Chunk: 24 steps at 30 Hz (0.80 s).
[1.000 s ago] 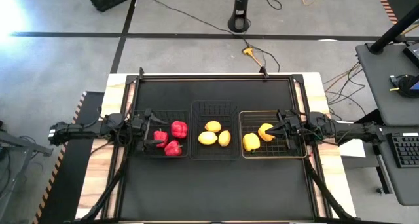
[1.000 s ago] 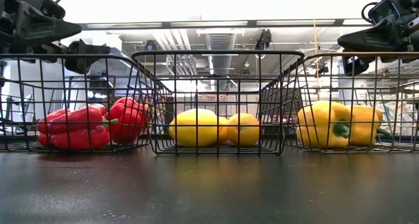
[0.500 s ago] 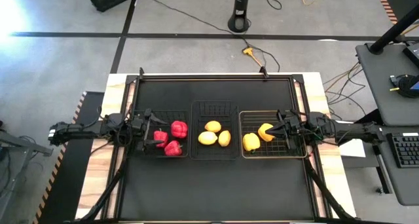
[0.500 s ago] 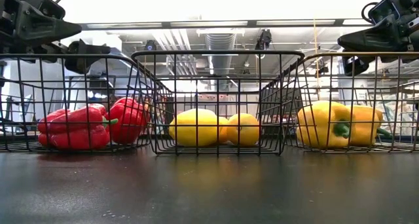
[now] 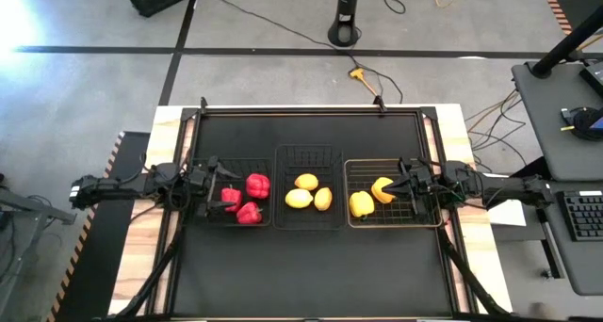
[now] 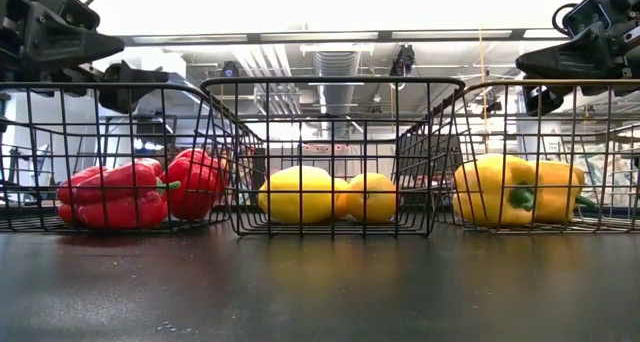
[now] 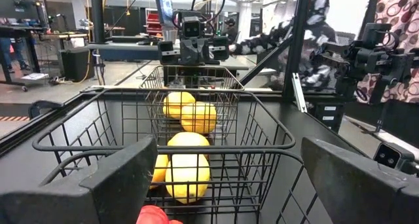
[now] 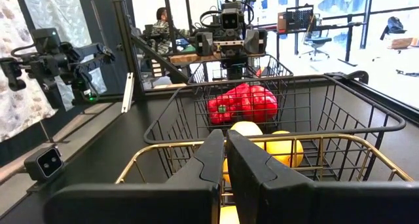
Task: Sort produce into baskets
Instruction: Return to Home Position
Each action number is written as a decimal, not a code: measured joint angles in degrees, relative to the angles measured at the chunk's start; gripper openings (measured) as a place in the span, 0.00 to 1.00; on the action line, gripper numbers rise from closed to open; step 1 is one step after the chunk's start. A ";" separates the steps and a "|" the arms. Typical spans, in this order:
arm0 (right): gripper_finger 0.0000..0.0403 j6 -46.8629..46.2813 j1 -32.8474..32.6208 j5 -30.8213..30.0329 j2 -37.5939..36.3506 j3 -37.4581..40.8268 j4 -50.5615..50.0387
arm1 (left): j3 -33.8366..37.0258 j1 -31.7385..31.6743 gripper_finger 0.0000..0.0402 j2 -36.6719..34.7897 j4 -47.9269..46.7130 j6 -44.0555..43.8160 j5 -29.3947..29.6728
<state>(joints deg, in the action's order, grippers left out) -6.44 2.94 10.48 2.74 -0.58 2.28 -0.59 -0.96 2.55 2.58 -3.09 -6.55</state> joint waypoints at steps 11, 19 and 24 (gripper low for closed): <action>0.03 0.00 -0.01 0.00 0.00 0.00 0.02 | -1.15 -0.02 0.90 -0.04 0.00 0.00 0.02; 0.03 0.00 0.00 0.00 0.00 0.00 0.04 | -1.15 -0.02 0.90 0.40 -0.05 0.00 0.02; 0.03 0.00 -0.02 0.00 0.00 0.00 0.04 | -1.15 -0.02 0.90 0.55 -0.03 0.00 0.02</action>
<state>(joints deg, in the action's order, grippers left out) -6.44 2.92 10.48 2.74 -0.58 2.33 -1.74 -0.97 3.09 2.54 -3.09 -6.52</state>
